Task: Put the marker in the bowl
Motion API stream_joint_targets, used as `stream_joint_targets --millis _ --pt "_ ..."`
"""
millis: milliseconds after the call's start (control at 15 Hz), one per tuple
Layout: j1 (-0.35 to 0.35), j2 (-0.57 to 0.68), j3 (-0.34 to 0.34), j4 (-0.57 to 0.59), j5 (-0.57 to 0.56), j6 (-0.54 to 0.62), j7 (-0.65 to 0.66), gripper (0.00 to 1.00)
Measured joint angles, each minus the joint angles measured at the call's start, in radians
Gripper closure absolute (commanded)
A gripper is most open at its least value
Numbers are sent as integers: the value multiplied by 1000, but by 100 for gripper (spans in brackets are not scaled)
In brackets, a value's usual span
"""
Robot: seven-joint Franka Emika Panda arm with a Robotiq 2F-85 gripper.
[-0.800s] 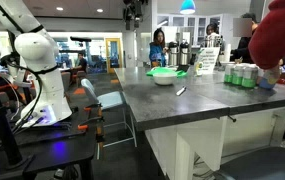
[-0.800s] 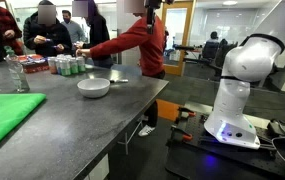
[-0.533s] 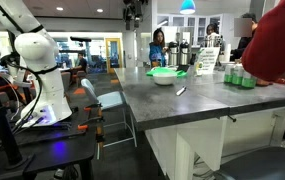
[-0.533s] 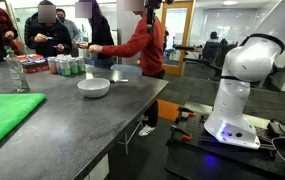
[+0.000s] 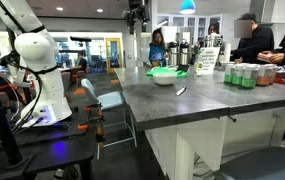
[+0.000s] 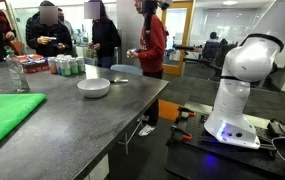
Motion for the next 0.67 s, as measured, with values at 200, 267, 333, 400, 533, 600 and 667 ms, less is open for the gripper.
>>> stream_joint_targets --millis 200,267,333,400,533,600,667 --pt "-1 91 -30 0 -8 97 -140 0" --pt "-1 122 -38 -1 -8 139 -181 0" --pt "-3 155 -43 -3 -8 192 -212 0" --pt "-5 189 -46 -4 -6 245 -233 0" --pt "-11 259 -46 -4 6 331 -243 0" --pt "-15 294 -46 -4 22 379 -245 0" --pt "-19 328 -44 -3 32 421 -246 0"
